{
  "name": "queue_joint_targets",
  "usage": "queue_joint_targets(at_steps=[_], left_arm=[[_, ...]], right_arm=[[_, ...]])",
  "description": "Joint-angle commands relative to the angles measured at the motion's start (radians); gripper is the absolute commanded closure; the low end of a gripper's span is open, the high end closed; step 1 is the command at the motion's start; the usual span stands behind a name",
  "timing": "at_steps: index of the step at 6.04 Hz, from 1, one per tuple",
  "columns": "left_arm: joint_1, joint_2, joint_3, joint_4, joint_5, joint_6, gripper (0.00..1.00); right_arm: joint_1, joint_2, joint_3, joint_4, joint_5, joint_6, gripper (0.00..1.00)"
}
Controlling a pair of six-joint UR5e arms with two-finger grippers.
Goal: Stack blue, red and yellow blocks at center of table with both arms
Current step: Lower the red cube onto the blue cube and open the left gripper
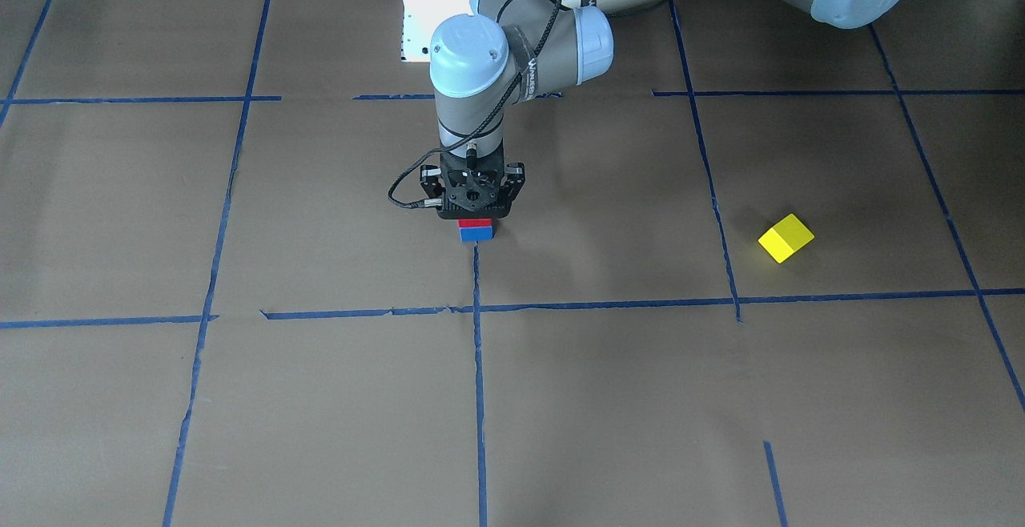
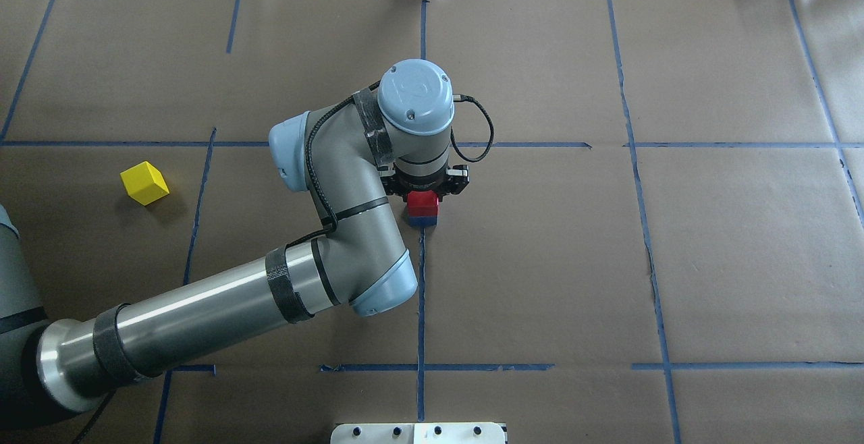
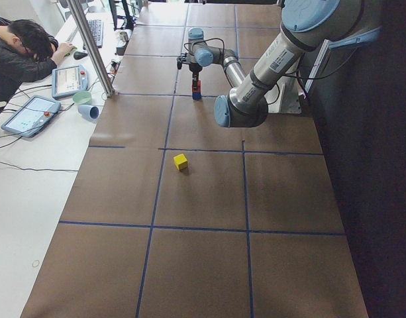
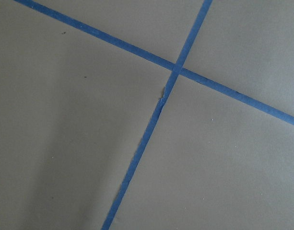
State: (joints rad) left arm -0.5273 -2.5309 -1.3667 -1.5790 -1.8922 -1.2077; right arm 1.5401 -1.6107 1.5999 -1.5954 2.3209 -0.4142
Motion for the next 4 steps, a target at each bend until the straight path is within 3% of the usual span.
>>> queue_joint_targets(at_steps=[1,3,4], left_arm=[[0.001,0.017,-0.006,-0.024,0.002,0.007,0.00],[-0.037,0.024,-0.047,-0.053,-0.008,0.013,0.00],[-0.075,0.081,-0.139,-0.046,-0.042,0.064,0.00]], right_arm=[[0.000,0.000,0.000,0.000,0.000,0.000,0.00],[0.000,0.000,0.000,0.000,0.000,0.000,0.00],[0.000,0.000,0.000,0.000,0.000,0.000,0.00]])
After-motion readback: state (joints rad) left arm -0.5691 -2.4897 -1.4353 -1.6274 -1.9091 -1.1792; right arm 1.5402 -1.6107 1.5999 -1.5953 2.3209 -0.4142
